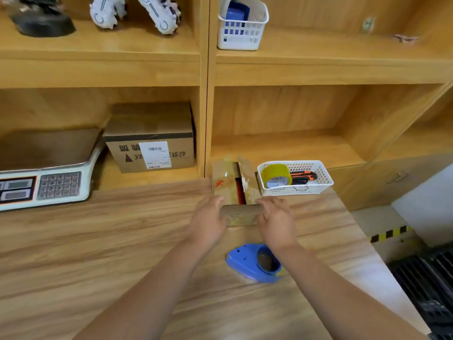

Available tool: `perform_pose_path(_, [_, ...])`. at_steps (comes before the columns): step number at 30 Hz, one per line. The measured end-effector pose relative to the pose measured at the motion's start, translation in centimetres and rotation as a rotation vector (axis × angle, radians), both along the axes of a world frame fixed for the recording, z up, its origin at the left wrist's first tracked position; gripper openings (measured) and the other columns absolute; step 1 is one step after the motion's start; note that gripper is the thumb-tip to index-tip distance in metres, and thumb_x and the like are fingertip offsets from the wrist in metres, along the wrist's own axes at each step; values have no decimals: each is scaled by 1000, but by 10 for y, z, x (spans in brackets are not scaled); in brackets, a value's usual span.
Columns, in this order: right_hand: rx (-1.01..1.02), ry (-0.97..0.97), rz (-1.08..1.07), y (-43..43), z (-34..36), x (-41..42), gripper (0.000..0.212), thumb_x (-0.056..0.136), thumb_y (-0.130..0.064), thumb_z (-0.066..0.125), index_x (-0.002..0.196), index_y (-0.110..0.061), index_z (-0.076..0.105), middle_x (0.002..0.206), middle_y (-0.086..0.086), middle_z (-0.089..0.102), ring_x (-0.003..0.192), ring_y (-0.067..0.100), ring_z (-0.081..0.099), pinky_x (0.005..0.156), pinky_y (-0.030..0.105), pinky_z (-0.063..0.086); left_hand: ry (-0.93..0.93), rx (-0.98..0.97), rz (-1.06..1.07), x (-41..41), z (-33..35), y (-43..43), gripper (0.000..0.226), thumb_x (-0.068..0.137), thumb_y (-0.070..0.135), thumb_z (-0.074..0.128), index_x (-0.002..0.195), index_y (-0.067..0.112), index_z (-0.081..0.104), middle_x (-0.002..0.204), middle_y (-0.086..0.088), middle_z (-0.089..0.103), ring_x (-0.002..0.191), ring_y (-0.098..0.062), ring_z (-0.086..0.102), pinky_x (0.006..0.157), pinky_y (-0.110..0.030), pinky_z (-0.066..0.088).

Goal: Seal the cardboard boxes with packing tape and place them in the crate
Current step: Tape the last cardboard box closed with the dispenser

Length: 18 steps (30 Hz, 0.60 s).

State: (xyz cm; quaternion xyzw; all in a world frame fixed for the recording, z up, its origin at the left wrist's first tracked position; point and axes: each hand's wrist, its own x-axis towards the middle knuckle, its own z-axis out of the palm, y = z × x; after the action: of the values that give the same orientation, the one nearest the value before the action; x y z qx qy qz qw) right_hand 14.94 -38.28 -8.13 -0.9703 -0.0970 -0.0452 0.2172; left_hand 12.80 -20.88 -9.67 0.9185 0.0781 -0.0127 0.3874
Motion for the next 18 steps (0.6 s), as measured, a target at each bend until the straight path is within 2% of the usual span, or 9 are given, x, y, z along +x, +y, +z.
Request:
perform_pose_path(3, [-106,35,17,-10,-10,20,52,84,-8,53,134,-21,51,133,-1,53,120,23,43,97,36,34,-9,119,5,17,-6,-14,50,89,16,56,138,15,44,136,-3,49,127,-18,40,102,-27,34])
perform_pose_path(5, [-140,41,40,-11,-18,27,51,85,-11,54,135,-23,50,131,-2,54,118,23,45,95,36,35,6,156,15,24,-10,-18,47,91,16,54,137,16,47,135,-2,52,124,-17,43,99,-26,36])
perform_pose_path(10, [-65,34,22,-13,-31,38,34,87,-15,57,120,-21,63,114,0,64,106,23,53,86,33,46,22,187,50,26,-15,-22,29,92,20,52,118,20,63,115,2,62,102,-14,56,77,-24,43])
perform_pose_path(14, [-67,31,66,-9,-36,38,23,89,-18,57,108,-22,69,101,0,67,98,22,54,76,30,45,27,179,99,16,-16,-17,24,93,22,49,110,19,66,108,3,63,96,-14,56,75,-26,45])
perform_pose_path(16, [-47,41,100,-3,-36,37,21,90,-20,57,107,-23,69,100,-1,67,97,21,53,74,30,46,35,185,127,8,-17,-11,20,93,25,50,104,20,66,101,5,63,88,-11,53,67,-25,42])
perform_pose_path(18, [-60,60,152,7,-35,37,22,90,-20,56,108,-24,69,101,-2,66,99,20,52,74,29,44,44,171,167,-5,-18,-2,17,92,28,51,99,23,66,94,10,59,86,-10,51,64,-24,36])
